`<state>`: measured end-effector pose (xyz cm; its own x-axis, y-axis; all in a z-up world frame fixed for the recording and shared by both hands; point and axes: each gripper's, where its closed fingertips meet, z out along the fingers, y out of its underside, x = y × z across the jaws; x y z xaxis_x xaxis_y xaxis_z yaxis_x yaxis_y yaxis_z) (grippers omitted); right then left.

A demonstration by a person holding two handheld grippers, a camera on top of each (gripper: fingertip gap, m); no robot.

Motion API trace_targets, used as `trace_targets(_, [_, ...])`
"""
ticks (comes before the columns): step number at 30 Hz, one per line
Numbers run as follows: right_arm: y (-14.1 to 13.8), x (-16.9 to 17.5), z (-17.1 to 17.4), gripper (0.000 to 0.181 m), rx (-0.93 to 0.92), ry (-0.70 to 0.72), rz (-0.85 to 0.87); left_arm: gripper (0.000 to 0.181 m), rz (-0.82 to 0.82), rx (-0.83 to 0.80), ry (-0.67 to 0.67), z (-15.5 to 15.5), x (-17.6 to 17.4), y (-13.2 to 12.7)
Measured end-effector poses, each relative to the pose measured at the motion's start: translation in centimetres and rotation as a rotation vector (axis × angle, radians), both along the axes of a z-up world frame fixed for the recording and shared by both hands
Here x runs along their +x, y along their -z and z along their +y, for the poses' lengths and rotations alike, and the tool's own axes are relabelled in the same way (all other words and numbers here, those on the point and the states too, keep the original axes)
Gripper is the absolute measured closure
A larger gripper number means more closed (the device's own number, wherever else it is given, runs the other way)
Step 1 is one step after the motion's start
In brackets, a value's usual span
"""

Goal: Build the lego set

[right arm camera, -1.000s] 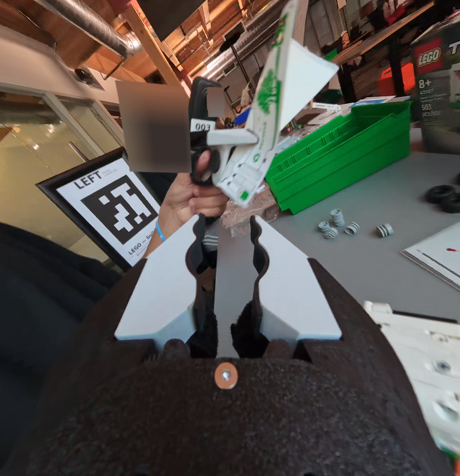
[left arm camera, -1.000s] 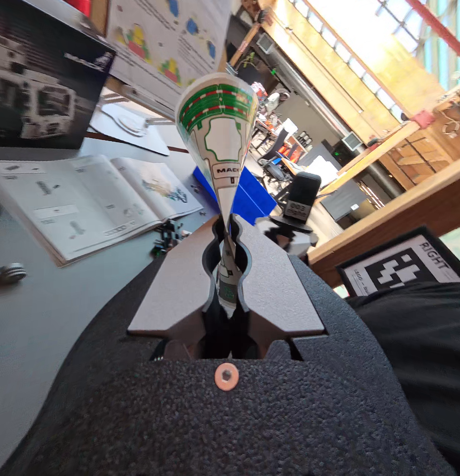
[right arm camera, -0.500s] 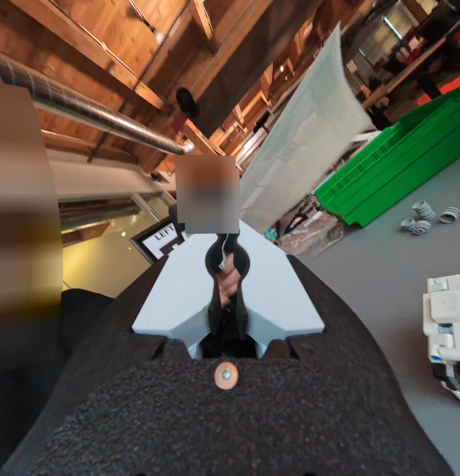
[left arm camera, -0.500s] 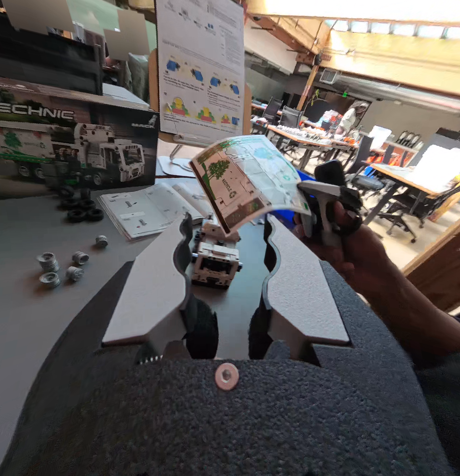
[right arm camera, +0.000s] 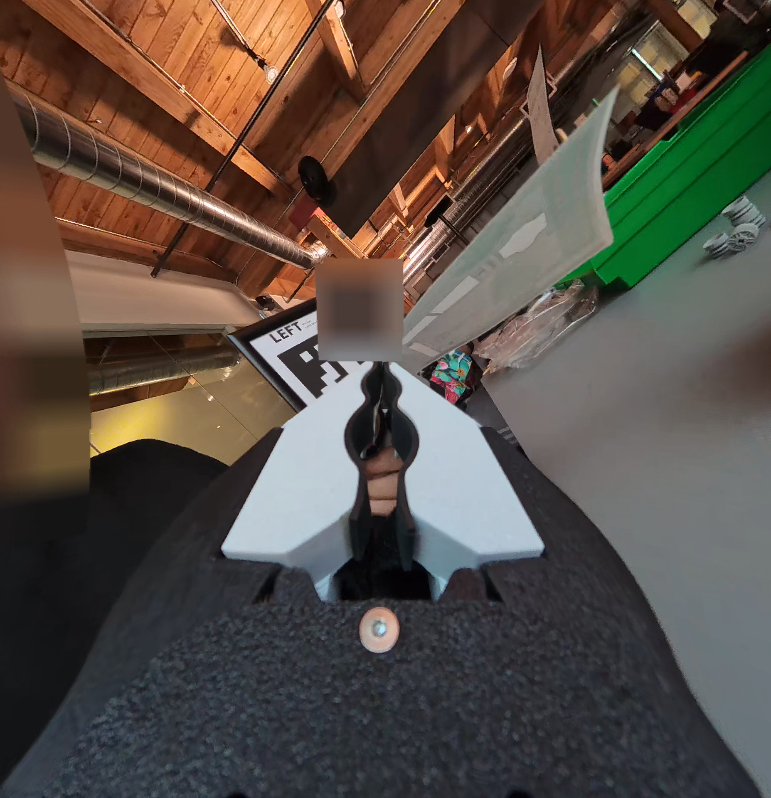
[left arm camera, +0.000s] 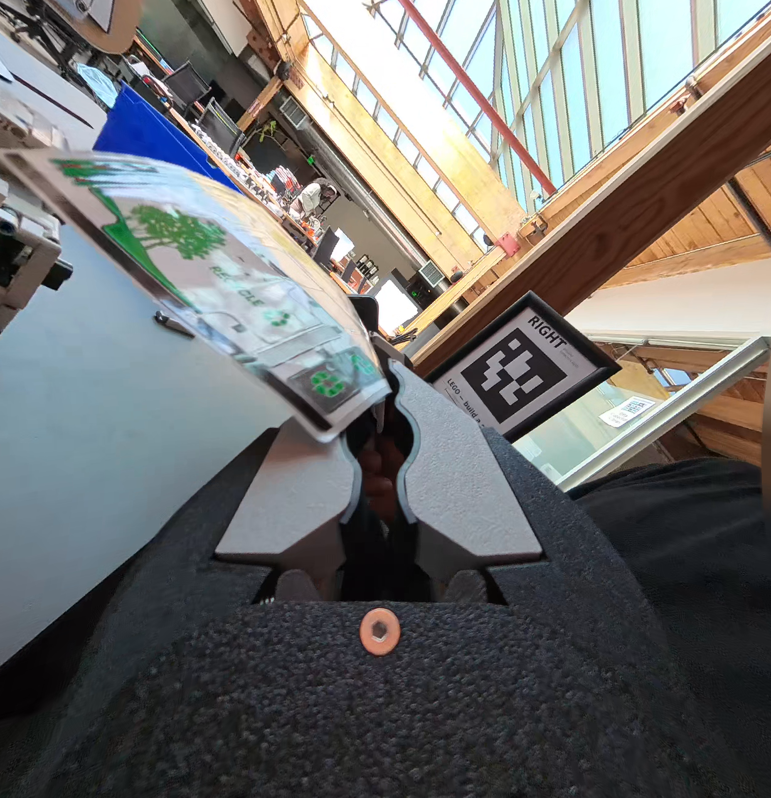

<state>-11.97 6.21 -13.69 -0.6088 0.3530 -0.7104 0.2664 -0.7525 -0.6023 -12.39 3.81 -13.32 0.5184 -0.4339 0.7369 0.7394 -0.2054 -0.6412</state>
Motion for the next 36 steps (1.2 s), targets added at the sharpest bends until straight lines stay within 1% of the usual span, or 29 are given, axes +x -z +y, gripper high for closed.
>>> trace_targets(2, [0.8,0.2,0.2,0.181,-0.007,0.0,-0.022,0.181,0.022,-0.027,0.006,0.1,0.3,1.0])
trace_targets(4, [1.5,0.0,0.3,0.181,0.009,0.003,-0.051,0.181,0.053,-0.043,-0.016,0.2,0.3,1.7])
trace_targets(13, [1.9,-0.9,0.7,0.181,0.07,0.017,-0.074,0.181,0.136,-0.033,-0.017,0.4,0.5,2.6])
trace_targets(17, [2.0,-1.2,0.7,0.181,0.044,0.034,-0.086,0.18,0.155,-0.019,-0.007,0.4,0.8,2.8])
trace_targets(23, [2.7,-1.1,0.8,0.181,0.085,0.062,-0.111,0.181,0.228,-0.06,-0.05,0.7,0.7,4.1])
trace_targets(25, [2.7,-0.9,1.7,0.169,0.166,0.12,-0.108,0.181,0.214,-0.055,-0.063,0.6,0.5,3.9])
trace_targets(26, [2.4,-0.5,2.5,0.161,0.245,0.171,-0.094,0.181,0.193,-0.048,-0.07,0.6,0.2,3.7])
trace_targets(28, [1.1,0.7,3.5,0.16,0.526,0.314,-0.028,0.181,0.165,-0.062,-0.072,0.5,-0.1,3.6])
trace_targets(29, [0.3,1.3,3.2,0.16,0.681,0.352,0.01,0.181,0.163,-0.066,-0.072,0.5,-0.2,3.5])
trace_targets(31, [-0.1,1.5,1.5,0.154,0.953,0.359,0.03,0.181,0.167,-0.059,-0.063,0.5,-0.1,3.1])
trace_targets(33, [0.0,1.3,0.0,0.156,1.152,0.344,0.074,0.181,0.175,-0.047,-0.044,0.7,0.1,2.3])
trace_targets(34, [-0.3,1.0,0.0,0.157,1.223,0.348,0.098,0.181,0.18,-0.041,-0.037,0.8,0.1,1.6])
trace_targets(36, [-1.5,0.7,-0.4,0.155,1.268,0.303,0.155,0.181,0.192,-0.031,-0.038,1.3,-0.3,0.1])
